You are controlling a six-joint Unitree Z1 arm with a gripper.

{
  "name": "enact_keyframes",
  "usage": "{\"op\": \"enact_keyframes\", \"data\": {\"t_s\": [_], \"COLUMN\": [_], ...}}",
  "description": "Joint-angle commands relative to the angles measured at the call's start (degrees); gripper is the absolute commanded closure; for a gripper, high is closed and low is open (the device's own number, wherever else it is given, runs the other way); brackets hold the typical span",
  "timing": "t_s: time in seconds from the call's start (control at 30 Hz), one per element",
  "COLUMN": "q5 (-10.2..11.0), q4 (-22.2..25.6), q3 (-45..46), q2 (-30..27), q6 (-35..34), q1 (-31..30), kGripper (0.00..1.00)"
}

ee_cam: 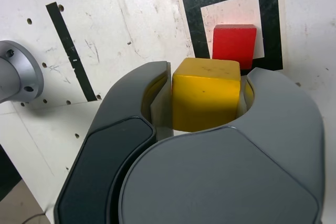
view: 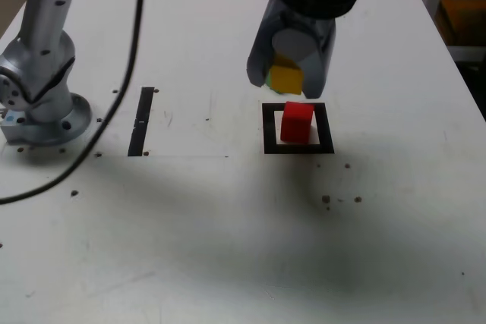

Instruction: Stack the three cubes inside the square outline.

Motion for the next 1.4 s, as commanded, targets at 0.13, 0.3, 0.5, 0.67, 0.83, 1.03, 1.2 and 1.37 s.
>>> {"op": "enact_keyframes", "data": {"t_s": [0.13, 0.3, 0.5, 0.67, 0.83, 1.03, 1.2, 1.37], "q5": [-0.75, -1.35, -1.63, -1.76, -1.49, -0.67, -0.14, -0.21], "q4": [-0.26, -3.23, -8.13, -9.16, -9.80, -10.54, -10.99, -10.90], "q3": [1.22, 3.19, 6.78, 7.29, 7.16, 7.15, 7.73, 7.98], "q2": [1.53, 1.78, 1.01, 1.58, 2.39, 3.05, 2.97, 2.74], "q6": [0.03, 0.00, -0.37, -0.45, -0.53, -0.52, -0.52, -0.52], "q1": [0.61, 1.41, 2.00, 2.25, 2.33, 2.51, 2.84, 2.86], "kGripper": [0.77, 0.75, 0.75, 0.75, 0.71, 0.69, 0.69, 0.63]}}
